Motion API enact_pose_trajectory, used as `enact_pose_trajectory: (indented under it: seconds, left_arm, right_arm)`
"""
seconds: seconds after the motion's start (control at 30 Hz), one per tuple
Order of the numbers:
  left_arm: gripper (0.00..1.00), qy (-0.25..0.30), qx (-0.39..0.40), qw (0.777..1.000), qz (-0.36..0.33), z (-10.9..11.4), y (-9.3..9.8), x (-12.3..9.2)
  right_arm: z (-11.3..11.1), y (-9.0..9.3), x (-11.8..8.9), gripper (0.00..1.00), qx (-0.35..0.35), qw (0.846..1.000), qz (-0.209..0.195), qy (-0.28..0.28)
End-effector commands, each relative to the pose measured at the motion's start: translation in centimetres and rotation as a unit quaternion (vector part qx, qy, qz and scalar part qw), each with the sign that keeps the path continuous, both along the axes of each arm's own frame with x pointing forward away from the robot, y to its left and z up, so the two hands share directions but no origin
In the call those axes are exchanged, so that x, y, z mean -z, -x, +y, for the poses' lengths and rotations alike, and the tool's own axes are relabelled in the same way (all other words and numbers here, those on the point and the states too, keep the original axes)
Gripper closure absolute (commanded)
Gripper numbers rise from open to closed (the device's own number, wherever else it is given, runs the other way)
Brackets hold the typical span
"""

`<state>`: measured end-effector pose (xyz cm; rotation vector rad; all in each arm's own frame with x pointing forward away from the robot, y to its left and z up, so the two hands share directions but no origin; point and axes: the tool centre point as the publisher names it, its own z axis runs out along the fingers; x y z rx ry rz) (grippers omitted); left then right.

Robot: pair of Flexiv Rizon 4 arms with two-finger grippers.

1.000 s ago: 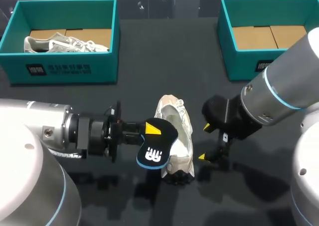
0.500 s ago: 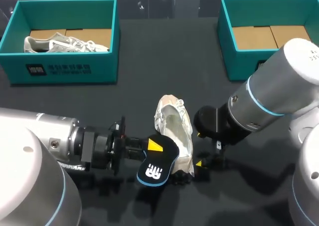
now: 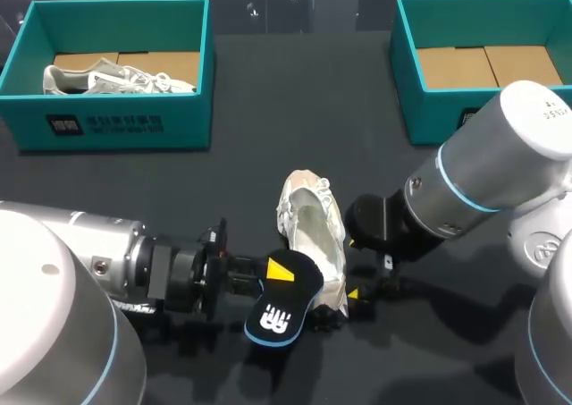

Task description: Take the shoe out of the shoebox, open the shoe tongue, remove and reinsert the insole, then place the shoe into the shoebox

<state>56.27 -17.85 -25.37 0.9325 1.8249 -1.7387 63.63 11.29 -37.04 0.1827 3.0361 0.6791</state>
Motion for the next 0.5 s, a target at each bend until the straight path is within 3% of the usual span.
enact_pose_trajectory:
  seconds: [0.03, 0.5]
  left_arm:
    - [1.00, 0.014, -0.022, 1.000, -0.004, -0.13, -0.29, 0.02]
    - [1.00, 0.015, -0.019, 1.000, 0.000, -0.37, -0.47, 0.09]
  right_arm:
    - [-0.32, 0.01, 0.03, 0.00, -0.001, 1.000, -0.001, -0.003]
    - [-0.37, 0.10, -0.14, 0.00, 0.000, 1.000, -0.004, -0.006]
